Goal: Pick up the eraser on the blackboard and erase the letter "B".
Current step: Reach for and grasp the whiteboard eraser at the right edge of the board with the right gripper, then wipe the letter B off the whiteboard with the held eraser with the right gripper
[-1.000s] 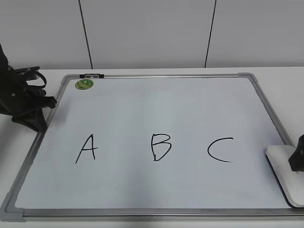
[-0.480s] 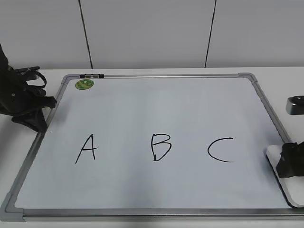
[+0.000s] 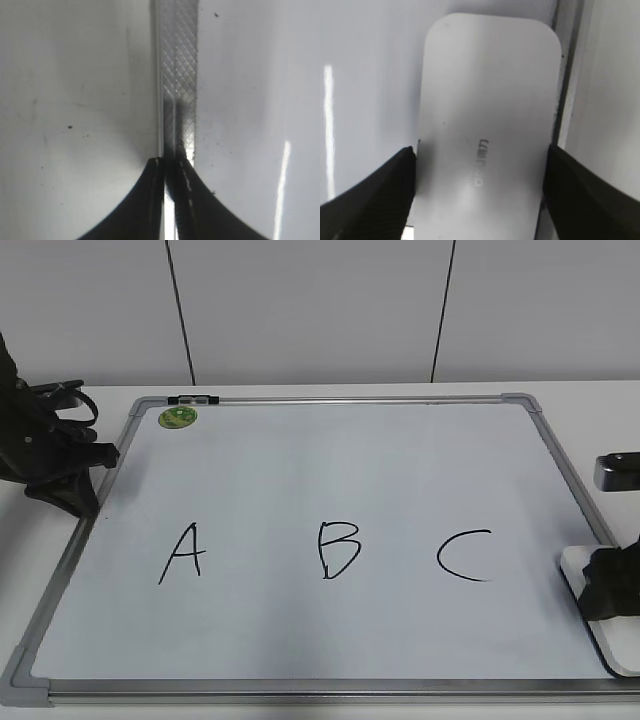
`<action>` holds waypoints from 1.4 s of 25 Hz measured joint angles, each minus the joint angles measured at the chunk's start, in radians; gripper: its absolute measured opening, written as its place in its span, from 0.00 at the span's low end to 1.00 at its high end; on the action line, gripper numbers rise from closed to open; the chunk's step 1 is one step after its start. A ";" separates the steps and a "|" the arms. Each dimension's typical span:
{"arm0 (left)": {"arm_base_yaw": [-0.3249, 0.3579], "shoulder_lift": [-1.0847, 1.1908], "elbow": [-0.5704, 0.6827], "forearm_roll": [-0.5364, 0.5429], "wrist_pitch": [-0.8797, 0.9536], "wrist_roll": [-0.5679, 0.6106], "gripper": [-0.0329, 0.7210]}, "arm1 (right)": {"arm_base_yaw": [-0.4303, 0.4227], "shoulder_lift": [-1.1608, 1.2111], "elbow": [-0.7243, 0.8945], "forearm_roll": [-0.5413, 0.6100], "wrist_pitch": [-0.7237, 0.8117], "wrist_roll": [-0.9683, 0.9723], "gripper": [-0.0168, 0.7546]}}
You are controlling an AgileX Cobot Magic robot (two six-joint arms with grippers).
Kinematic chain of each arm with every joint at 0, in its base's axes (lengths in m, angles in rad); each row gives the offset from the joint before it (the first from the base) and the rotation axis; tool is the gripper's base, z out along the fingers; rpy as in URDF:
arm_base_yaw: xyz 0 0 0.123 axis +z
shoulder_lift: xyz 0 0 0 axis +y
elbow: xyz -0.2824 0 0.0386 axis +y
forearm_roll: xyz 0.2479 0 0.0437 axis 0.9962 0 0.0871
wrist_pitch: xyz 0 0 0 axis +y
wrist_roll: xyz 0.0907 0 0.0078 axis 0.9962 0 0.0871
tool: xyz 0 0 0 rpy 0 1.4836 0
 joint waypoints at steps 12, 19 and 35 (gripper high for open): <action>0.000 0.000 0.000 0.000 0.000 0.000 0.10 | 0.000 -0.008 -0.040 0.002 0.081 -0.001 0.71; 0.000 0.000 0.000 0.000 0.000 0.000 0.10 | 0.000 -0.052 -0.167 0.018 0.231 -0.002 0.71; 0.000 0.000 0.000 0.000 0.000 0.000 0.10 | 0.273 -0.031 -0.403 0.100 0.308 -0.012 0.71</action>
